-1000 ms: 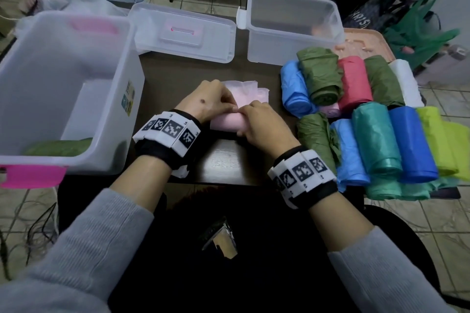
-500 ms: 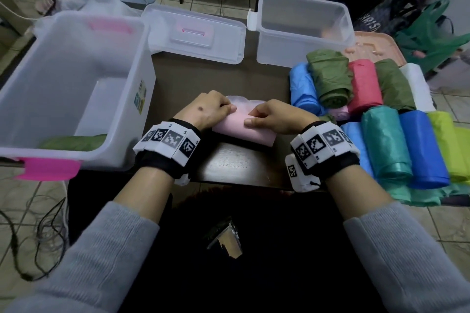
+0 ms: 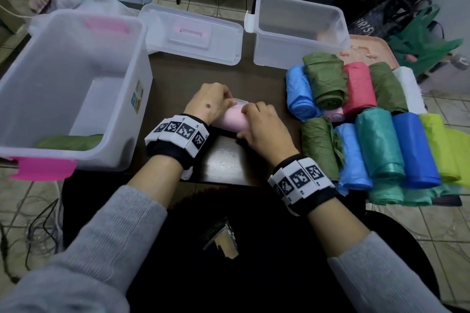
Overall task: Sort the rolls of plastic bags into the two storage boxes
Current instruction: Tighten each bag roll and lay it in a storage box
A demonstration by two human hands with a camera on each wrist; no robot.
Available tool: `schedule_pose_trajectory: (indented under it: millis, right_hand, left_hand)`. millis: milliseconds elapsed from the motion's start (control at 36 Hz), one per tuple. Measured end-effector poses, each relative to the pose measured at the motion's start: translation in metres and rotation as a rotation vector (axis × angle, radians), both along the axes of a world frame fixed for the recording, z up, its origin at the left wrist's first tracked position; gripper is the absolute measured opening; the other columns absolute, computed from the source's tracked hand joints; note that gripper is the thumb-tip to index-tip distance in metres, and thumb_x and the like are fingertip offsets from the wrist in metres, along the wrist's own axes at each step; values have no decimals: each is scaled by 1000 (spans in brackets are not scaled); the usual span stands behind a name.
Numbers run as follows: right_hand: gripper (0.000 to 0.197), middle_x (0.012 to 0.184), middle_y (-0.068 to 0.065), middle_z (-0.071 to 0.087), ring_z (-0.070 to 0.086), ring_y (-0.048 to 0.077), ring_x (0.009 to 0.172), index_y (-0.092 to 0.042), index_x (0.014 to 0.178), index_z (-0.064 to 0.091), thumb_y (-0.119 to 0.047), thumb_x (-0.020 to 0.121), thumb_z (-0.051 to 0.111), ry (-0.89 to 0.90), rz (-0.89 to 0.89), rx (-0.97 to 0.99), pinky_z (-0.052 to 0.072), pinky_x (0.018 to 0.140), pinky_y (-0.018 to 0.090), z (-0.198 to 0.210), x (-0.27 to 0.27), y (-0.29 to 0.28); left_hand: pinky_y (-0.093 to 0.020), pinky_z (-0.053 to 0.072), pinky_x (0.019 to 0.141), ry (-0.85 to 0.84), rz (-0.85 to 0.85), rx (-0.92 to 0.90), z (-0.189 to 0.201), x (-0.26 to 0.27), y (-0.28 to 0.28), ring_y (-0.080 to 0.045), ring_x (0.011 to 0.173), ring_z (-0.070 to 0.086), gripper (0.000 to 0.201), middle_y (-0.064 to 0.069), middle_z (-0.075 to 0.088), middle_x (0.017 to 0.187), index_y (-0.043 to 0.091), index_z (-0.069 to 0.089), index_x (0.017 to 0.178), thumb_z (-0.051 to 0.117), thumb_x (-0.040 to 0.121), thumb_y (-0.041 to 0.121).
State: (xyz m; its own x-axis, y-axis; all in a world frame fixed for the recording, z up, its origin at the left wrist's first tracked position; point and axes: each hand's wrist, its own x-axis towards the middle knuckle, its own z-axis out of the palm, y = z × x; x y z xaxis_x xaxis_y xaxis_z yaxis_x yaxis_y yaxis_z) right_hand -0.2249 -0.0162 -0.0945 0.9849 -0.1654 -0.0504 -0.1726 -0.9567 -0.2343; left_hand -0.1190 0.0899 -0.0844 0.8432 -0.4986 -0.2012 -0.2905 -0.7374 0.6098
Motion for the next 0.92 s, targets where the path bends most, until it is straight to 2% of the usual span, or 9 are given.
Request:
schedule_pose_trajectory:
  millis: [28,139,278,361,500,556,639,750,917]
  right_hand:
    - [49,126,11,48,43,28,115,-9,128,47,-27,86,65,4,-7,26,38,98,37,1,3,-3]
    - [46,124,13,56,49,29,115,-12,130,52,-27,88,62,86,-28,138,37,95,32,7,17,-16]
    - [47,114,4,63,58,21,106,-13,119,61,-34,79,73,208,-16,261,38,80,21,19,31,-30]
    - [63,109,0,51,49,17,104,-20,116,54,-52,67,78,323,-27,247,39,84,27,23,38,-34]
    - [97,129,7,38,34,24,123,-20,136,35,-63,59,77,395,-45,169,33,104,37,18,43,-27]
    - [100,130,6,41,35,25,123,-18,137,35,-64,58,77,388,-37,162,35,104,39,14,43,-24]
    - [97,124,7,47,39,24,116,-14,128,42,-69,56,75,362,-36,142,39,96,38,10,43,-18]
    - [90,122,13,45,40,29,116,-10,125,46,-74,64,64,316,-15,88,37,97,41,7,37,-15]
    - [75,129,14,44,42,31,120,-8,130,42,-66,82,50,222,23,28,37,98,42,1,19,-7]
  left_hand:
    - [-27,43,87,-28,-8,-35,1,0,0,-22,105,59,19,-8,67,106,13,70,100,60,90,27]
    - [-17,35,82,-24,-67,-88,1,-3,5,-16,106,58,22,-5,68,108,14,71,103,60,90,28]
    - [-23,41,88,15,-74,-91,-1,-1,8,-18,107,59,21,-6,68,110,17,72,104,60,90,28]
    - [-25,43,89,36,-73,-99,-1,-1,9,-19,105,60,19,-7,69,109,18,72,102,61,89,26]
    - [-17,37,82,32,-53,-160,-6,-4,13,-16,103,60,18,-6,70,105,17,73,101,62,88,24]
    - [-17,38,84,33,-49,-173,-6,-5,13,-16,103,60,19,-6,70,105,16,73,101,62,88,23]
    - [-17,38,84,34,-51,-181,-5,-6,14,-15,101,59,19,-6,69,106,15,72,102,62,88,22]
    - [-16,37,82,40,-59,-185,-7,-6,14,-11,97,58,18,-5,69,105,16,73,101,63,88,22]
    - [-13,35,83,19,-76,-179,-6,-9,15,-11,101,58,18,-5,69,106,14,73,101,62,88,21]
